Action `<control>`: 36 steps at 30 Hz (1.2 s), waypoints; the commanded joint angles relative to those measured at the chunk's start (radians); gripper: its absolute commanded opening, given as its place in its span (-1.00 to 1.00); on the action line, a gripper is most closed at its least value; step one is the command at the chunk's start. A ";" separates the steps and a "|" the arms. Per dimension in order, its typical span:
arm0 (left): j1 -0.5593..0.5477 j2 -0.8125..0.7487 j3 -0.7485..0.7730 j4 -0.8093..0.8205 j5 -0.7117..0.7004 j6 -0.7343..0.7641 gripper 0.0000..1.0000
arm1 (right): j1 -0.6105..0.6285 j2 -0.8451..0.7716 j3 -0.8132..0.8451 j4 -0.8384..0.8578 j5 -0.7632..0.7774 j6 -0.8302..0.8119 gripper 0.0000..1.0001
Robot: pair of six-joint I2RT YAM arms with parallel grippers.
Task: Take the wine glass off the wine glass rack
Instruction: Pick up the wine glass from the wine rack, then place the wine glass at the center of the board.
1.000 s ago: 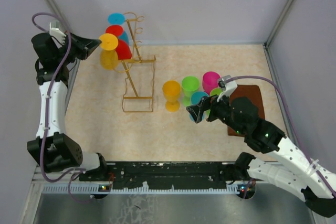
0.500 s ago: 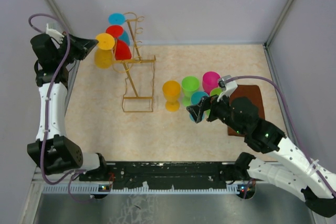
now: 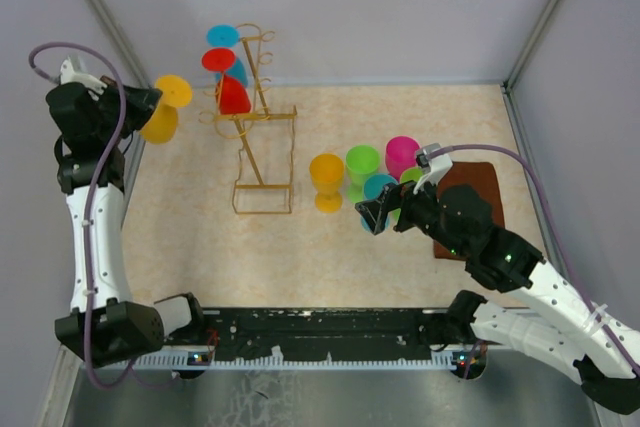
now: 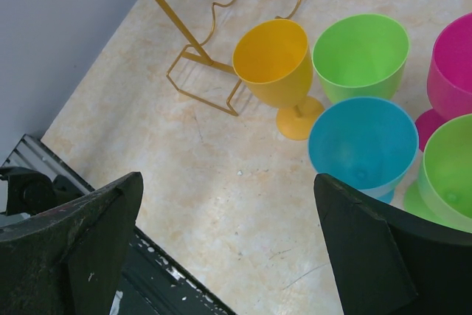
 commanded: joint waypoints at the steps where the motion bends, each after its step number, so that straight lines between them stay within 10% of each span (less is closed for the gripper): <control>1: 0.021 -0.050 -0.048 -0.159 -0.113 0.124 -1.00 | -0.004 -0.006 0.001 0.035 0.010 -0.010 0.98; 15: 0.008 -0.188 -0.198 -0.369 0.001 0.335 -1.00 | -0.004 0.011 -0.005 0.058 -0.007 -0.024 0.98; 36: -0.355 -0.243 -0.288 -0.591 0.230 0.579 -1.00 | -0.004 0.164 0.070 0.095 -0.070 0.020 0.98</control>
